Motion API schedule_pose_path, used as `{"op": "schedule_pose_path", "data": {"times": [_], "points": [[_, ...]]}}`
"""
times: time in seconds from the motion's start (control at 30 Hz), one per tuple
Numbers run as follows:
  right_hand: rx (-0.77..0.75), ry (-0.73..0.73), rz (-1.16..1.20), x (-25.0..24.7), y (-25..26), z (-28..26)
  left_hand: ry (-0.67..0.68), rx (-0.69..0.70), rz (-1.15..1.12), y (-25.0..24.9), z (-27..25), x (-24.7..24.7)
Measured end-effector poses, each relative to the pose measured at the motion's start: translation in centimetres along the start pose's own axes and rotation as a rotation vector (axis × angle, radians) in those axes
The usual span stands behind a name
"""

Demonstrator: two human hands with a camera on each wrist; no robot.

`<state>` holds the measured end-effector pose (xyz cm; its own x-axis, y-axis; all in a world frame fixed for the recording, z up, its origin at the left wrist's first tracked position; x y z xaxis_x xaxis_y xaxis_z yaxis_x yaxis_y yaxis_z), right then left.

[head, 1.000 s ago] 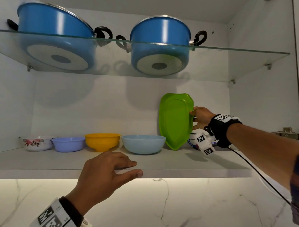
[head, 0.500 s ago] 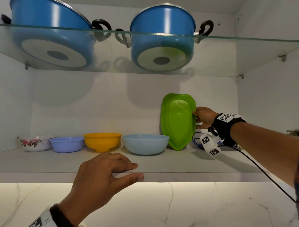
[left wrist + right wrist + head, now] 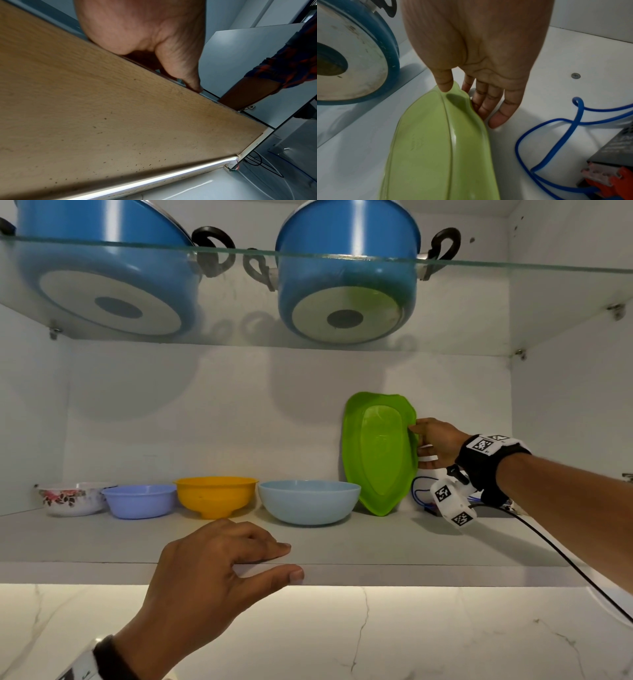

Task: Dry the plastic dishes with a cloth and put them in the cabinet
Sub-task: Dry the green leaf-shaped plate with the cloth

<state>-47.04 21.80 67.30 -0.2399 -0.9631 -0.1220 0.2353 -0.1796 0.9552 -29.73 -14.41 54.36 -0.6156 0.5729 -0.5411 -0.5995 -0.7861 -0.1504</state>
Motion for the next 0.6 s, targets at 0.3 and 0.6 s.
{"op": "schedule_pose_path", "data": {"times": [0.3,0.6], "points": [[-0.026,-0.070,-0.079,-1.5,1.2,-0.8,0.021,0.007,-0.009,-0.1,0.0,0.0],[-0.033,-0.158,-0.226,-3.1,3.9,-5.4,0.037,-0.022,-0.003,-0.3,0.1,-0.2]]}}
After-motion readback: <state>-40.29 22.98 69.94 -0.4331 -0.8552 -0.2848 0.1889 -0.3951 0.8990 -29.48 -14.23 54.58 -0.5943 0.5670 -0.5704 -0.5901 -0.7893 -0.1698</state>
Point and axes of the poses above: each hand's wrist, its own z-axis towards the middle knuckle, its own x-axis out of the palm, y = z × x, the point moved 6 cm from there along z, towards the middle knuckle, and after that the axes turned 3 degrees about z, right-handed, at the moved point
